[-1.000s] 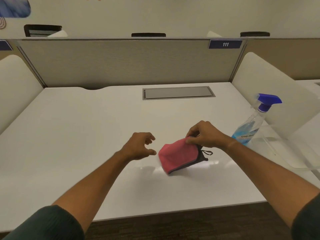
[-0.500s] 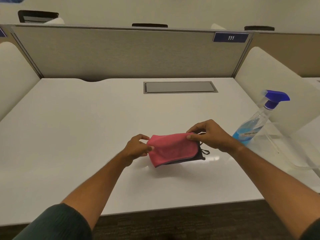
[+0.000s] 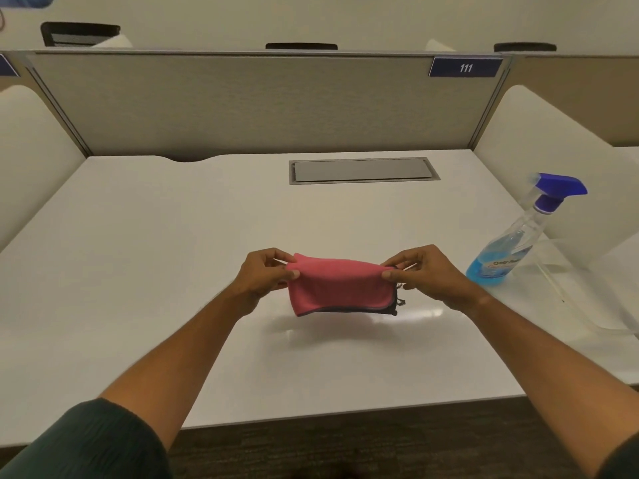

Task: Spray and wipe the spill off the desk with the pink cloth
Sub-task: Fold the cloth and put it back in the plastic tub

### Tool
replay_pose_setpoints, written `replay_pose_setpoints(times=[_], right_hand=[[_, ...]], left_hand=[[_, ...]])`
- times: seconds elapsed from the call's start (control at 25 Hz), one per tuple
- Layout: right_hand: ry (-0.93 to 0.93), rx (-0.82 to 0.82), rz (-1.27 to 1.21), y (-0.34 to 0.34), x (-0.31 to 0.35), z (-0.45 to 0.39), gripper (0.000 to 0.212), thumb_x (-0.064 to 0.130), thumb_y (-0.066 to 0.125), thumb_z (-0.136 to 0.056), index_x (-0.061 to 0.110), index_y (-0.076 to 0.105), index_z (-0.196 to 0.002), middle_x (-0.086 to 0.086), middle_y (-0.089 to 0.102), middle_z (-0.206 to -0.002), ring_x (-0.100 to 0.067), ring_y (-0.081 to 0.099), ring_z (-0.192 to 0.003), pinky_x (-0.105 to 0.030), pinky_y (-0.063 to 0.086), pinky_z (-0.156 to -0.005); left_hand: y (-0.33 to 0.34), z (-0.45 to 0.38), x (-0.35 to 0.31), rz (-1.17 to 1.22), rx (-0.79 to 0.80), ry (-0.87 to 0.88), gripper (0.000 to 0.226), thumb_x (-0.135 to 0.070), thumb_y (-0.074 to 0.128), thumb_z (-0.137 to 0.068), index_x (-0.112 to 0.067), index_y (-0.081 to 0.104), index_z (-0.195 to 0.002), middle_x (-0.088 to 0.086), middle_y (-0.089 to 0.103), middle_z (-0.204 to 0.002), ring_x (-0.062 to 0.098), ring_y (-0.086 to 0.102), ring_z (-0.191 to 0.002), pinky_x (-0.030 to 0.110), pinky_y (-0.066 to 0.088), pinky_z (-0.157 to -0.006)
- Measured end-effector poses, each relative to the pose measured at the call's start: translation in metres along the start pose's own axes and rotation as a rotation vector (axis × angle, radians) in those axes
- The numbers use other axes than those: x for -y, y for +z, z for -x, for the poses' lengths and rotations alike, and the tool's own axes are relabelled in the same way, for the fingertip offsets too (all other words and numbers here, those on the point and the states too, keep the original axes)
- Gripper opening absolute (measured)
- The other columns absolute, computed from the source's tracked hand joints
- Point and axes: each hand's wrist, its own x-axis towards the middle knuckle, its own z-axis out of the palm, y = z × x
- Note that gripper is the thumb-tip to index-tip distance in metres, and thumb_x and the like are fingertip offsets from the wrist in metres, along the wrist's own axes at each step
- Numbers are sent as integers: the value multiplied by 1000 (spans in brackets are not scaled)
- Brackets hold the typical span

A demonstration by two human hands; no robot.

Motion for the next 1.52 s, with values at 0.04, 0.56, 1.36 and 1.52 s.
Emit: replay_pose_setpoints(times=[0.04,0.56,1.36,1.52], right_hand=[[13,-7,-21,-1,-1,0,17,23,80,-79,17,79,-95,-11,74,-86,-18,70,-80,-27,59,-67],[24,-36,-25,-2,7,-3,30,14,88,-70,12,77,-98,1,73,-104,-17,71,-91,-30,59,-79],[-132,113,405,-16,40,-6,16,15,81,-78,12,75,-92,2,73,-83,-5,70,-71,-14,56,-61],[-98,155,387,-20,46,-4,22,13,81,-78,13,77,-99,1,76,-88,-8,72,-78,-19,59,-69]], left_hand=[[0,1,-3,-2,3,6,21,5,76,-74,-10,70,-88,10,66,-76,19,67,-75,27,58,-70],[-5,11,-28,-319,-73,120,27,-10,88,-64,-14,74,-88,6,70,-72,17,69,-72,30,59,-72],[-5,5,-75,-788,162,144,16,-16,86,-67,-9,75,-76,5,73,-74,16,71,-72,26,58,-66],[-3,4,-88,-719,247,71,16,-6,85,-68,-3,74,-80,10,74,-76,17,73,-72,20,56,-61]])
